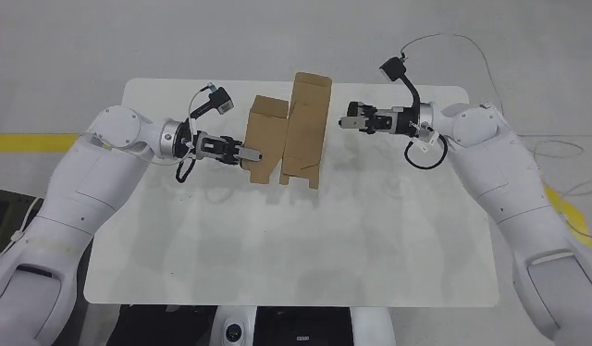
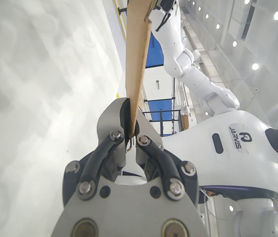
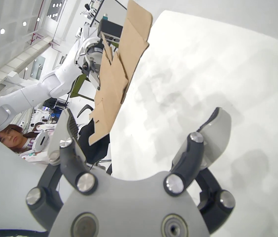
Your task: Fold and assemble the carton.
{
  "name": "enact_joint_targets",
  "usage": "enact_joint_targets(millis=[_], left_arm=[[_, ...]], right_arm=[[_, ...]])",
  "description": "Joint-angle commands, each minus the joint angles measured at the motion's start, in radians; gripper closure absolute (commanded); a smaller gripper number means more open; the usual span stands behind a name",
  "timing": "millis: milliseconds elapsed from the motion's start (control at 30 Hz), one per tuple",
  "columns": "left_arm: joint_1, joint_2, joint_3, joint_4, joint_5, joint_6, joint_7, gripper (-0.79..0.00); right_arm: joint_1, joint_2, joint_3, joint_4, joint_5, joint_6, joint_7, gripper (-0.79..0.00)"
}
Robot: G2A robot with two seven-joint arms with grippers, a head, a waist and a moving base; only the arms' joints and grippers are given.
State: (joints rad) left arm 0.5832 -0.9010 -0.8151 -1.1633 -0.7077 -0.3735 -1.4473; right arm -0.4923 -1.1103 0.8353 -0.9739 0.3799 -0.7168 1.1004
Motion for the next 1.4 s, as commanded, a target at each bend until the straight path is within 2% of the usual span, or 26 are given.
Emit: enact_joint_targets(millis=[0, 367, 400, 467, 500, 667, 833, 900, 1100, 1133, 1167, 1200, 1367], left_arm=[[0.023, 0.005, -0.002, -0.029, -0.004, 0.021, -0.02, 0.0], [0.073, 0.016, -0.005, -0.12, 0.013, 0.049, -0.048, 0.0], [0.075, 0.017, -0.007, -0.122, 0.013, 0.049, -0.048, 0.0], [0.077, 0.018, -0.01, -0.124, 0.011, 0.047, -0.046, 0.0], [0.077, 0.018, -0.012, -0.124, 0.011, 0.046, -0.046, 0.0], [0.078, 0.019, -0.019, -0.128, 0.003, 0.048, -0.048, 0.0], [0.082, 0.02, -0.019, -0.136, 0.004, 0.053, -0.052, 0.0], [0.084, 0.02, -0.02, -0.142, 0.004, 0.054, -0.054, 0.0], [0.089, 0.023, -0.026, -0.144, 0.006, 0.052, -0.052, 0.0], [0.089, 0.023, -0.028, -0.143, 0.006, 0.052, -0.051, -0.037], [0.088, 0.024, -0.03, -0.141, 0.006, 0.051, -0.05, -0.299], [0.087, 0.024, -0.033, -0.138, 0.006, 0.049, -0.049, -0.785], [0.078, 0.026, -0.054, -0.119, 0.011, 0.027, -0.026, -0.785]], right_arm=[[-0.016, 0.003, 0.0, -0.023, 0.036, 0.013, 0.016, -0.785], [-0.035, 0.02, -0.044, -0.093, 0.09, 0.067, 0.07, -0.785], [-0.034, 0.021, -0.051, -0.1, 0.09, 0.069, 0.073, -0.736], [-0.032, 0.024, -0.065, -0.109, 0.095, 0.075, 0.078, -0.443], [-0.03, 0.026, -0.072, -0.114, 0.098, 0.079, 0.082, -0.376], [-0.018, 0.035, -0.105, -0.132, 0.114, 0.081, 0.084, -0.249], [-0.005, 0.043, -0.136, -0.139, 0.128, 0.07, 0.073, -0.099], [0.0, 0.045, -0.148, -0.137, 0.137, 0.063, 0.066, -0.015], [0.02, 0.046, -0.184, -0.129, 0.166, 0.048, 0.051, 0.0], [0.024, 0.046, -0.19, -0.127, 0.17, 0.046, 0.049, 0.0], [0.027, 0.046, -0.195, -0.125, 0.174, 0.043, 0.047, 0.0], [0.029, 0.046, -0.2, -0.123, 0.179, 0.04, 0.043, 0.0], [0.037, 0.046, -0.213, -0.097, 0.212, 0.018, 0.021, 0.0]])
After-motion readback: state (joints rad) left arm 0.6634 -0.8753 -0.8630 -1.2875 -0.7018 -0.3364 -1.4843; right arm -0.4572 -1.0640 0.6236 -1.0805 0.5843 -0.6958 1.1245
